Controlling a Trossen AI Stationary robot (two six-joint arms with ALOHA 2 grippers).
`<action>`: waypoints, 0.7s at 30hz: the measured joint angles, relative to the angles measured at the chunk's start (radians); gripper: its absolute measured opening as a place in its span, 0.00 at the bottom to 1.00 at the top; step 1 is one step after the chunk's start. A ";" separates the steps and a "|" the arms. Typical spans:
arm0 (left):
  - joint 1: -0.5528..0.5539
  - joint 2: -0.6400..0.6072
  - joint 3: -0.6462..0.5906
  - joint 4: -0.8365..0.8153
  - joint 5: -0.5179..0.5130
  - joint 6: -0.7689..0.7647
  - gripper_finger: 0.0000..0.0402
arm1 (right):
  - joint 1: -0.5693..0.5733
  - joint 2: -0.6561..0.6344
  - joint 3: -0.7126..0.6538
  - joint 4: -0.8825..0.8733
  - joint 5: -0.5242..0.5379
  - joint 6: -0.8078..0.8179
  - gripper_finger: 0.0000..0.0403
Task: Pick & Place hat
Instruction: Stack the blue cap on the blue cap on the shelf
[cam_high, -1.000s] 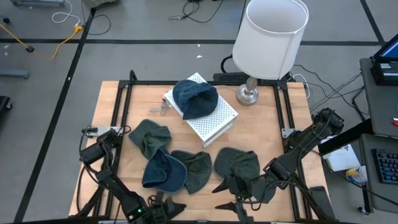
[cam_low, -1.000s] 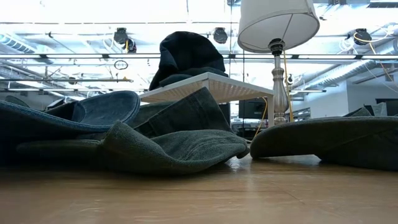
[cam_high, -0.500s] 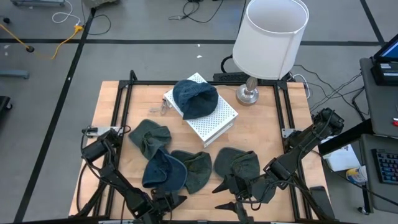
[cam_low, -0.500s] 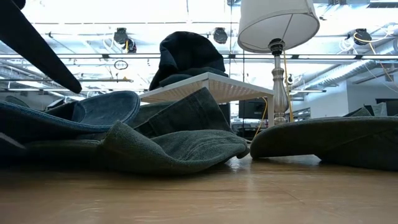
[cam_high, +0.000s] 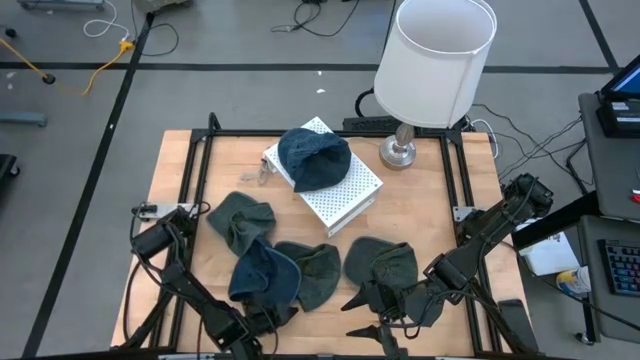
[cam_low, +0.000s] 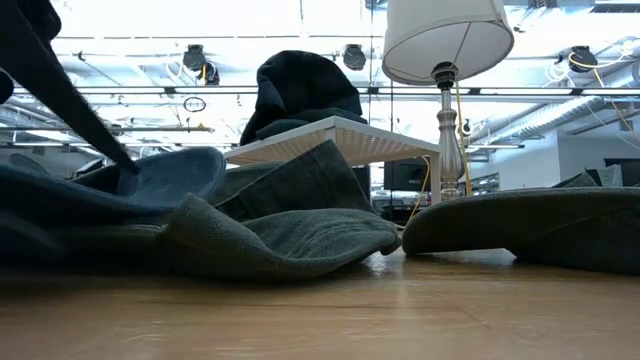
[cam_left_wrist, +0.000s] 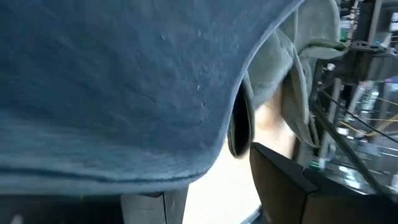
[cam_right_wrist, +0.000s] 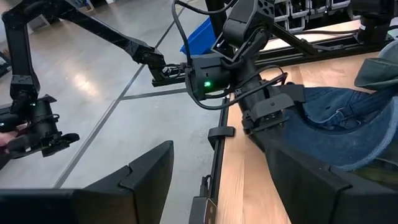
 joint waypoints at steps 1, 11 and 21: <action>0.000 -0.002 0.000 -0.020 0.004 -0.006 0.42 | 0.000 0.000 0.000 0.000 0.000 0.000 0.62; 0.000 -0.090 -0.007 -0.310 0.070 0.002 0.42 | 0.000 0.000 0.000 0.000 -0.001 0.001 0.62; 0.039 -0.148 -0.004 -0.450 0.076 0.009 0.42 | 0.000 0.000 -0.003 0.006 -0.003 0.079 0.62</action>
